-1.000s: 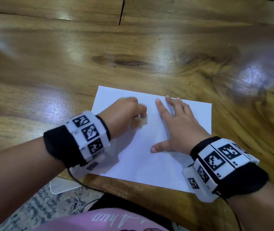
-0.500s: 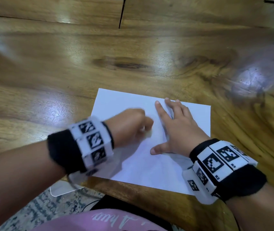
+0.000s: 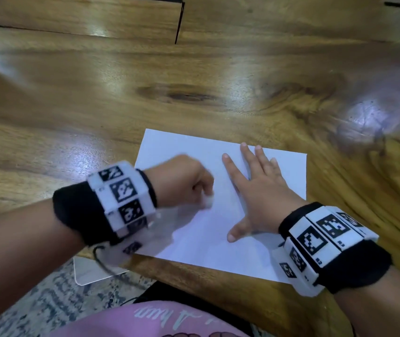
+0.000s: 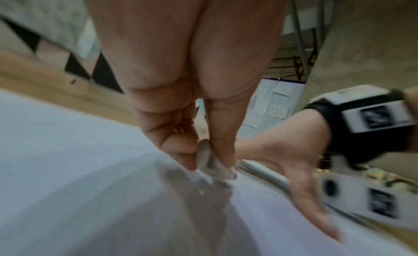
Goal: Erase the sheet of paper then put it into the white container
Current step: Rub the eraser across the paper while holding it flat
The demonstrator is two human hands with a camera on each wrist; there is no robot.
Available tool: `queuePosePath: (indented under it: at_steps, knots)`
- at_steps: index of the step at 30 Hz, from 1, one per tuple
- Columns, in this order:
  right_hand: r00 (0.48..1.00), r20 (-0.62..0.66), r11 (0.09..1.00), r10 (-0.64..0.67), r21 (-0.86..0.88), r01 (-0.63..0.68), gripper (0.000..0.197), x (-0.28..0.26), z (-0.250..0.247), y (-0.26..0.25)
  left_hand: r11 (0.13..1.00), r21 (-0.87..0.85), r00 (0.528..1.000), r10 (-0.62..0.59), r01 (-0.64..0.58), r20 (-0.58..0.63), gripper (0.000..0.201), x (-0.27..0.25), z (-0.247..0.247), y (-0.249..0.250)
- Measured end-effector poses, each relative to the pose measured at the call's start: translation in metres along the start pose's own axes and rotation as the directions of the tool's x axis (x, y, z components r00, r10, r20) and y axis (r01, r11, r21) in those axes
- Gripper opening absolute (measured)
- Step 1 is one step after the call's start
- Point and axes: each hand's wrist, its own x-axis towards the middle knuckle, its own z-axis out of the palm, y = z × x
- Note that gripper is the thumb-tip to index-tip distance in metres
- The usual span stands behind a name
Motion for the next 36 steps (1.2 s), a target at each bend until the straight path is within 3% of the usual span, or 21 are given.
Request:
queuePosePath:
  at_steps: [2,6,9,11,13,14,18,20,22,25,27,29,31,33,35,36]
  knots:
    - [1.0,0.0,1.0,0.005,-0.008,-0.005,0.148,0.001,0.0,0.0,1.0,0.017,0.994,-0.022,0.024,-0.105,0.014,0.017,-0.01,0.002]
    - [1.0,-0.003,1.0,0.0,0.008,0.0,0.147,0.0,0.001,0.001,1.0,-0.006,0.993,0.028,-0.029,-0.116,0.004,0.007,0.011,0.011]
    - [1.0,-0.012,1.0,-0.001,0.015,0.001,0.147,0.0,0.001,0.002,0.994,-0.112,0.999,0.0,0.005,0.048,0.013,-0.026,0.035,0.009]
    - [1.0,-0.009,1.0,-0.003,0.017,0.003,0.147,0.0,0.002,0.002,0.993,0.078,0.985,0.08,-0.093,0.156,0.02,-0.042,0.041,0.004]
    - [1.0,-0.007,1.0,0.0,0.021,0.001,0.147,0.0,0.002,0.002,0.979,0.08,0.97,0.173,-0.188,0.173,0.016,-0.042,0.038,0.002]
    - [1.0,-0.006,1.0,0.0,0.02,0.0,0.147,0.0,0.002,0.002,0.991,-0.028,0.974,0.137,-0.134,0.182,0.012,-0.036,0.033,0.005]
    - [1.0,-0.008,1.0,-0.003,0.018,0.003,0.147,-0.001,0.001,0.002,0.989,-0.003,0.989,0.147,-0.147,-0.021,0.011,-0.007,0.009,0.011]
    - [1.0,-0.009,1.0,-0.004,0.015,0.004,0.147,0.0,0.002,0.002,0.99,-0.038,0.99,0.132,-0.134,-0.042,0.01,-0.01,0.013,0.009]
    - [1.0,-0.009,1.0,0.0,0.013,0.0,0.147,0.001,0.003,0.003,0.988,-0.142,0.997,0.059,-0.052,0.045,0.011,-0.025,0.026,0.002]
    - [1.0,-0.001,1.0,0.004,0.011,-0.004,0.147,0.002,0.003,0.003,0.992,0.039,0.985,0.116,-0.121,0.126,0.02,-0.054,0.034,-0.007]
    - [1.0,0.002,1.0,0.006,0.012,-0.006,0.146,0.002,0.002,0.002,0.988,0.012,0.98,0.153,-0.156,0.13,0.017,-0.048,0.031,-0.011]
    - [1.0,0.004,1.0,0.005,0.014,-0.005,0.146,0.001,0.002,0.002,0.993,-0.075,0.995,0.098,-0.096,0.024,0.008,-0.028,0.02,-0.008]
    - [1.0,0.004,1.0,0.003,0.02,-0.003,0.146,0.001,0.002,0.002,0.994,-0.03,0.994,0.109,-0.11,-0.032,0.011,-0.021,0.01,-0.008]
    - [1.0,0.006,1.0,0.0,0.027,0.0,0.146,0.001,0.002,0.002,0.993,0.004,0.992,0.122,-0.122,-0.039,0.013,-0.028,0.015,-0.011]
    - [1.0,0.003,0.999,0.0,0.032,0.0,0.146,0.0,0.001,0.002,0.997,-0.048,0.998,0.06,-0.058,0.029,0.015,-0.044,0.024,-0.014]
    - [1.0,0.001,1.0,0.0,0.031,0.0,0.146,0.0,0.002,0.002,0.996,0.044,0.995,0.072,-0.075,0.07,0.017,-0.054,0.026,-0.017]
